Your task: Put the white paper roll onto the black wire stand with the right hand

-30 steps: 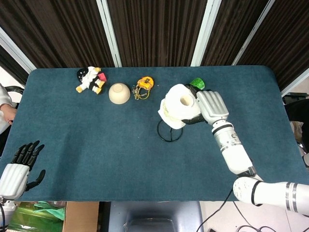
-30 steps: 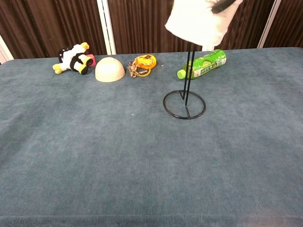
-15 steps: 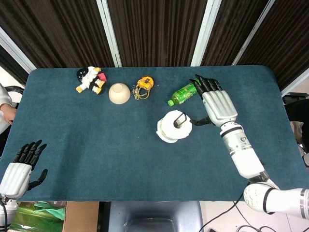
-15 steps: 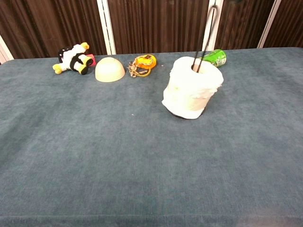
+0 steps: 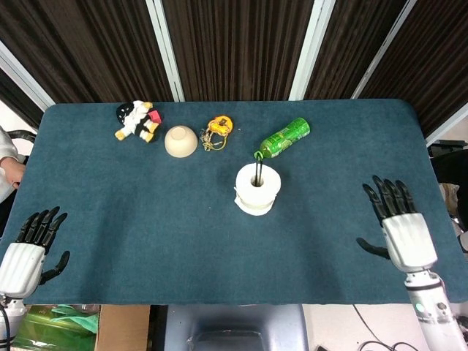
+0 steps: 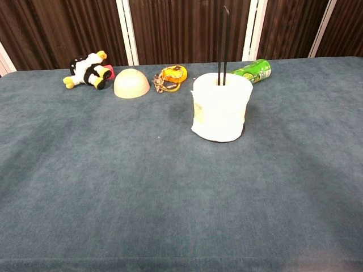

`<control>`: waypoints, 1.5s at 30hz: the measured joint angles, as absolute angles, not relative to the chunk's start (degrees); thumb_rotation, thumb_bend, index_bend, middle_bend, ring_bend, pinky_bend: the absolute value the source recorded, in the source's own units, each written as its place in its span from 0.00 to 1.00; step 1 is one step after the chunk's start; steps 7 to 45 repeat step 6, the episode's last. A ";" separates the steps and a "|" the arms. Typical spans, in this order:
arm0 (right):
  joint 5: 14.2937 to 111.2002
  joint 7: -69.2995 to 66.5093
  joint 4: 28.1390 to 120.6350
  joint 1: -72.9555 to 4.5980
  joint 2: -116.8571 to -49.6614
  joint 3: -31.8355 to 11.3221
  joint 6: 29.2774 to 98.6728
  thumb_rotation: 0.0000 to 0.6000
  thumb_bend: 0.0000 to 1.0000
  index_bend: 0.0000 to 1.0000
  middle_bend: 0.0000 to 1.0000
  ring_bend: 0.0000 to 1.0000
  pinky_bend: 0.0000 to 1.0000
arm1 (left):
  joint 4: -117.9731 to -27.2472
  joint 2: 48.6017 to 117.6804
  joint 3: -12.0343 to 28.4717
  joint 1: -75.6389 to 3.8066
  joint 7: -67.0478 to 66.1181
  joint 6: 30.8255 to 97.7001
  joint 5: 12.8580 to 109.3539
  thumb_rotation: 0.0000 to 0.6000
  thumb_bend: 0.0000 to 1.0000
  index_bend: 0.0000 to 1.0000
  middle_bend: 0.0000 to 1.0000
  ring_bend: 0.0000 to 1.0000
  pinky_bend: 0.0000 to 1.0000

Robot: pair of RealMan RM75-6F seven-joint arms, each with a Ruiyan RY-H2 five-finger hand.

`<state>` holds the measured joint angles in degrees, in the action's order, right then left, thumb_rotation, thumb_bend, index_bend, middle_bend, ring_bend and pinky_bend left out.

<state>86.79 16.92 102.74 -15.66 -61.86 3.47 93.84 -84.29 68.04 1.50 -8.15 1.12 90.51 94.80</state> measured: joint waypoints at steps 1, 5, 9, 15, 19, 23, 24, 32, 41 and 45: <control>87.75 14.76 99.04 -13.88 -63.18 4.81 95.03 1.00 0.21 0.00 0.00 0.00 0.00 | -84.49 67.98 1.55 -8.29 0.86 90.29 94.76 1.00 0.42 0.00 0.00 0.00 0.09; 87.55 9.35 92.10 -9.36 -67.69 6.41 95.66 1.00 0.21 0.00 0.00 0.00 0.00 | -85.28 67.71 1.55 -8.77 -0.08 88.92 94.41 1.00 0.42 0.00 0.00 0.00 0.08; 87.42 9.08 91.61 -8.69 -68.32 6.50 95.33 1.00 0.21 0.00 0.00 0.00 0.00 | -85.31 67.62 1.31 -8.65 -0.10 88.72 94.54 1.00 0.42 0.00 0.00 0.00 0.08; 87.42 9.08 91.61 -8.69 -68.32 6.50 95.33 1.00 0.21 0.00 0.00 0.00 0.00 | -85.31 67.62 1.31 -8.65 -0.10 88.72 94.54 1.00 0.42 0.00 0.00 0.00 0.08; 87.42 9.08 91.61 -8.69 -68.32 6.50 95.33 1.00 0.21 0.00 0.00 0.00 0.00 | -85.31 67.62 1.31 -8.65 -0.10 88.72 94.54 1.00 0.42 0.00 0.00 0.00 0.08; 87.42 9.08 91.61 -8.69 -68.32 6.50 95.33 1.00 0.21 0.00 0.00 0.00 0.00 | -85.31 67.62 1.31 -8.65 -0.10 88.72 94.54 1.00 0.42 0.00 0.00 0.00 0.08; 87.42 9.08 91.61 -8.69 -68.32 6.50 95.33 1.00 0.21 0.00 0.00 0.00 0.00 | -85.31 67.62 1.31 -8.65 -0.10 88.72 94.54 1.00 0.42 0.00 0.00 0.00 0.08; 87.42 9.08 91.61 -8.69 -68.32 6.50 95.33 1.00 0.21 0.00 0.00 0.00 0.00 | -85.31 67.62 1.31 -8.65 -0.10 88.72 94.54 1.00 0.42 0.00 0.00 0.00 0.08; 87.42 9.08 91.61 -8.69 -68.32 6.50 95.33 1.00 0.21 0.00 0.00 0.00 0.00 | -85.31 67.62 1.31 -8.65 -0.10 88.72 94.54 1.00 0.42 0.00 0.00 0.00 0.08; 87.42 9.08 91.61 -8.69 -68.32 6.50 95.33 1.00 0.21 0.00 0.00 0.00 0.00 | -85.31 67.62 1.31 -8.65 -0.10 88.72 94.54 1.00 0.42 0.00 0.00 0.00 0.08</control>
